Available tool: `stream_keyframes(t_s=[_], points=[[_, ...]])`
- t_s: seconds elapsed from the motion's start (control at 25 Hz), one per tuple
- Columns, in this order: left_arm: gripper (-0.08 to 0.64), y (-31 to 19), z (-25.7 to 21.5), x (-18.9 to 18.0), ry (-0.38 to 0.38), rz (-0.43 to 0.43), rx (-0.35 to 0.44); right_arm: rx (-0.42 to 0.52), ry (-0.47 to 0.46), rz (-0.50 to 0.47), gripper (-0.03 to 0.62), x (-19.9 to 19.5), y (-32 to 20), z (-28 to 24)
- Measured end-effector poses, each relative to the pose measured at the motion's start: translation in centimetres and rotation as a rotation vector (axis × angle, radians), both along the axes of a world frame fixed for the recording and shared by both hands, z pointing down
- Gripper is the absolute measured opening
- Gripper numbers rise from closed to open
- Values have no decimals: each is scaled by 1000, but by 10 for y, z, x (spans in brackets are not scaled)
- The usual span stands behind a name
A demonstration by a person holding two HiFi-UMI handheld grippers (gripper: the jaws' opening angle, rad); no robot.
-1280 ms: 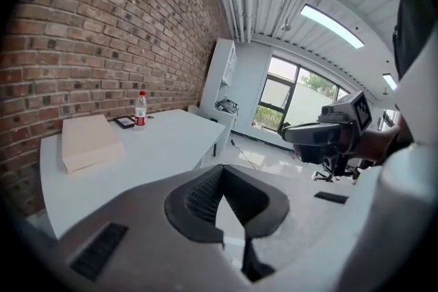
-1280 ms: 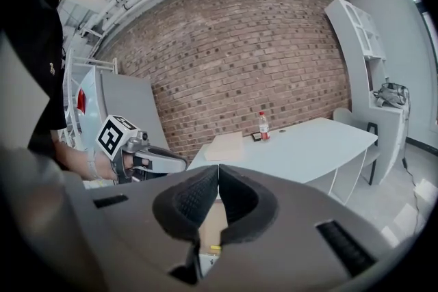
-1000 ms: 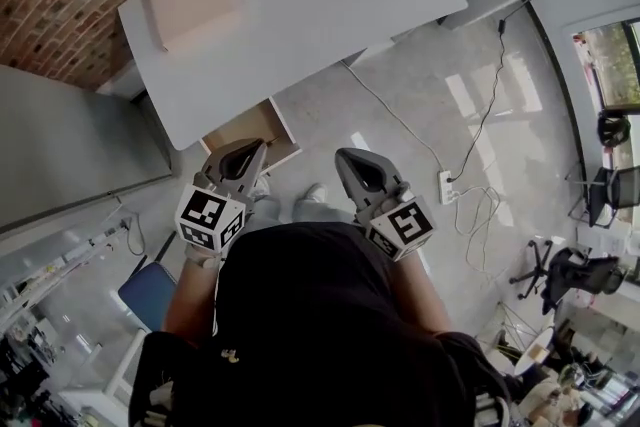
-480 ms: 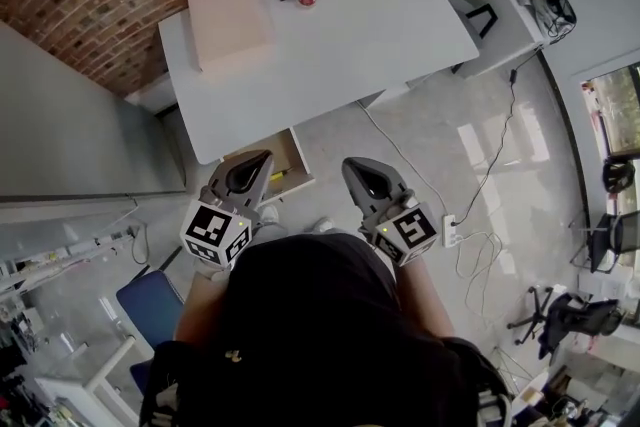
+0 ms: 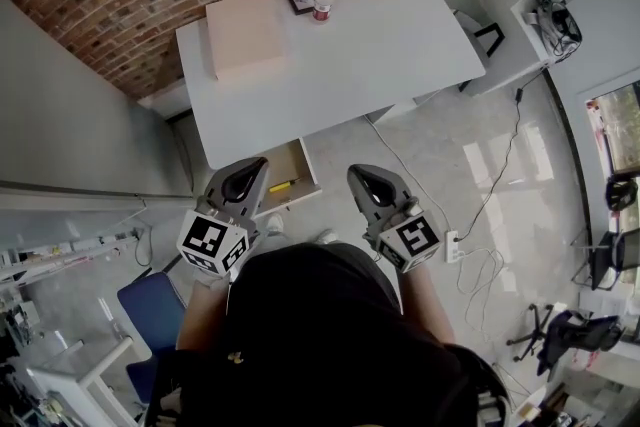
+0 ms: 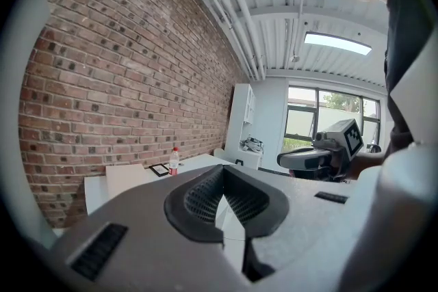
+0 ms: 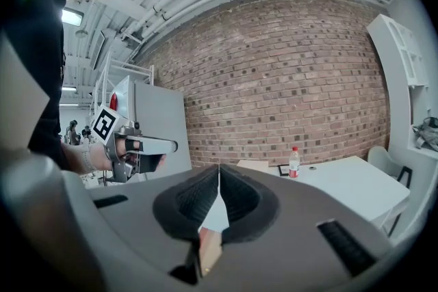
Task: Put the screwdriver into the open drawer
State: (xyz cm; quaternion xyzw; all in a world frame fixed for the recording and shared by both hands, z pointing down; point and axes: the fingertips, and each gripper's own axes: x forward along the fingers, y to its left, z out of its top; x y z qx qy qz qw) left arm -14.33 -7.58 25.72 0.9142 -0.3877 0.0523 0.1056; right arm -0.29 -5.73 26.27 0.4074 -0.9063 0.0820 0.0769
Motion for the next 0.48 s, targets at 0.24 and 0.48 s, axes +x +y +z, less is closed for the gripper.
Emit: stream_keyframes(t_s=[0.24,0.48], points=[[3,8,4,-4,-3,-1,-12,-4,-14,9,12,-4,4,-2],[3,10,7,-6,-4,3,-15,-12,-17,15,12,-8,10,3]])
